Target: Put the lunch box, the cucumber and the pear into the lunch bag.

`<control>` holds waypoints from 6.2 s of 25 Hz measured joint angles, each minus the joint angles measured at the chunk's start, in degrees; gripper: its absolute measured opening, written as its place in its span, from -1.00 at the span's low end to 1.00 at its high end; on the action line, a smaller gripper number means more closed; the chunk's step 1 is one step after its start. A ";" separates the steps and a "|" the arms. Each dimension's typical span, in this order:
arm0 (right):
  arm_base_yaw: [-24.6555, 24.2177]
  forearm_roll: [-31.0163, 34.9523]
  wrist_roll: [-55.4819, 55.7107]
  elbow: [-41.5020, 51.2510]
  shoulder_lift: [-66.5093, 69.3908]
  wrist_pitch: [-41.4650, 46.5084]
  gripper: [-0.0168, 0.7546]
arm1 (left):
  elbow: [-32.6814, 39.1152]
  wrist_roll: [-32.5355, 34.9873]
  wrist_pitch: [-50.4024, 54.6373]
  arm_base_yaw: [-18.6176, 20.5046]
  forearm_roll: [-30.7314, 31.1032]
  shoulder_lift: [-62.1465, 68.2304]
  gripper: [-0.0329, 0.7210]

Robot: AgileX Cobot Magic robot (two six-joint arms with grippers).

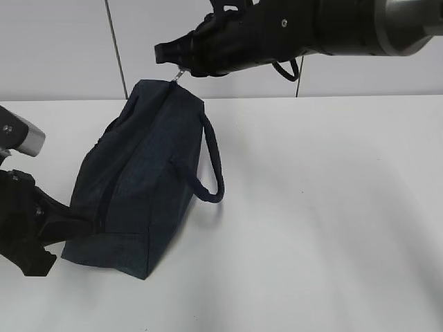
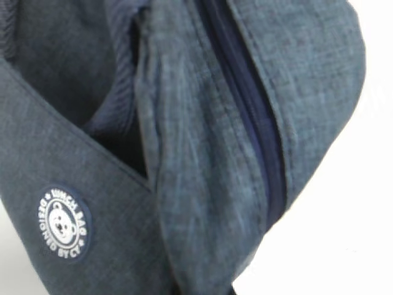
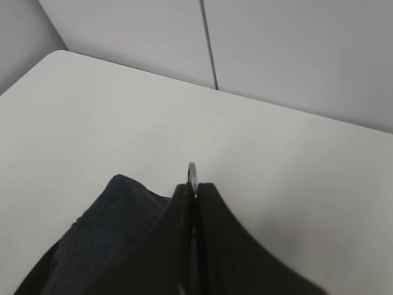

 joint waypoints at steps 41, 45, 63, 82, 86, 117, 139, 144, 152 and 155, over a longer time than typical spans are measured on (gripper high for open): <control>-2.87 -4.46 -3.29 -7.38 0.53 13.36 0.44 | 0.57 0.11 -3.79 0.04 -5.18 -8.12 -0.28; -2.87 -6.05 -3.44 -7.27 -2.65 23.27 0.44 | 0.57 0.11 -9.42 0.04 -7.28 -13.00 0.00; -2.87 -25.23 13.15 27.72 -35.83 32.94 0.25 | 0.64 -16.50 -13.96 0.04 4.41 -26.71 0.00; -2.87 -21.79 12.78 52.29 -73.53 46.35 0.24 | -0.71 -69.21 23.74 0.04 54.03 -51.50 -0.15; -2.87 -21.79 11.75 54.28 -83.07 50.90 0.24 | -0.93 -72.86 32.35 0.04 57.73 -57.60 -0.16; -2.87 -19.16 6.55 61.93 -112.98 56.25 0.24 | 0.58 -79.69 32.36 0.04 58.46 -74.82 -0.32; -13.25 -19.14 6.66 61.93 -113.05 56.25 0.24 | 0.58 -79.69 32.18 6.38 58.40 -77.24 -0.32; -18.01 -19.14 6.66 61.93 -113.05 56.25 0.24 | 0.58 -79.69 32.19 8.32 58.40 -77.60 -0.32; -20.15 -19.14 6.78 61.95 -113.05 56.25 0.24 | 0.58 -79.69 32.19 8.58 58.34 -77.60 -0.32; -20.15 -19.14 6.78 61.95 -113.05 56.25 0.24 | 0.58 -79.69 32.19 8.58 58.34 -77.60 -0.32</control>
